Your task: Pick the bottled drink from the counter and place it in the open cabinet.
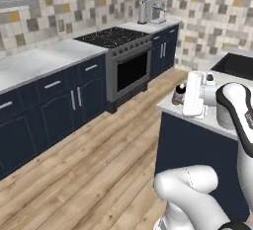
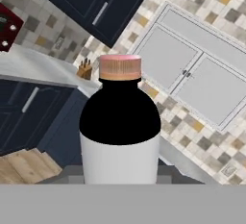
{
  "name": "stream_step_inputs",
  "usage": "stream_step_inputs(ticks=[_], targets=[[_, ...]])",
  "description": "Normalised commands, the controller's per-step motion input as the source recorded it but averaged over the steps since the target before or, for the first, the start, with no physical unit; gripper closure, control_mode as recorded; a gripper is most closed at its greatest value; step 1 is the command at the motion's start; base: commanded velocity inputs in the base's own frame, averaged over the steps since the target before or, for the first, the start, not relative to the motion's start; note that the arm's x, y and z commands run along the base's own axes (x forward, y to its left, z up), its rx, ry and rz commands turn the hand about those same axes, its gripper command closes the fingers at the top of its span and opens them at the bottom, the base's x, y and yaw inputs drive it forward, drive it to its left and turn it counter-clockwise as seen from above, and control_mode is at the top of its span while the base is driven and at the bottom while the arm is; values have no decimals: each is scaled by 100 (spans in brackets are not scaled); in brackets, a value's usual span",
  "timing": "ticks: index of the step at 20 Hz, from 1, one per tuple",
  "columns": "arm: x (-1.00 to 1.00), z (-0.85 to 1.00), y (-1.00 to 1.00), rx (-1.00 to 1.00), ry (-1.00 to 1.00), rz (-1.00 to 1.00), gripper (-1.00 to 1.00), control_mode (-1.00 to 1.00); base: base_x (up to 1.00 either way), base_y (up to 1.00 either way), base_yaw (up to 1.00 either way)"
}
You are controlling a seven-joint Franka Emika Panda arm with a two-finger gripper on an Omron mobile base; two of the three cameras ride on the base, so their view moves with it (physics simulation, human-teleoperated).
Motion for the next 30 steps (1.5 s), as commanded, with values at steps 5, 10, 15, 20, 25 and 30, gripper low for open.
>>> stream_step_inputs(ticks=[5,10,15,20,25,30], targets=[[0,0,0,0,0,0,100,100,-5,0,46],[0,0,0,0,0,0,100,100,-4,0,47],[0,0,0,0,0,0,100,100,-6,0,47],[0,0,0,0,0,0,100,100,-7,0,46],[0,0,0,0,0,0,100,100,-6,0,46],[0,0,0,0,0,0,100,100,-10,-1,46]])
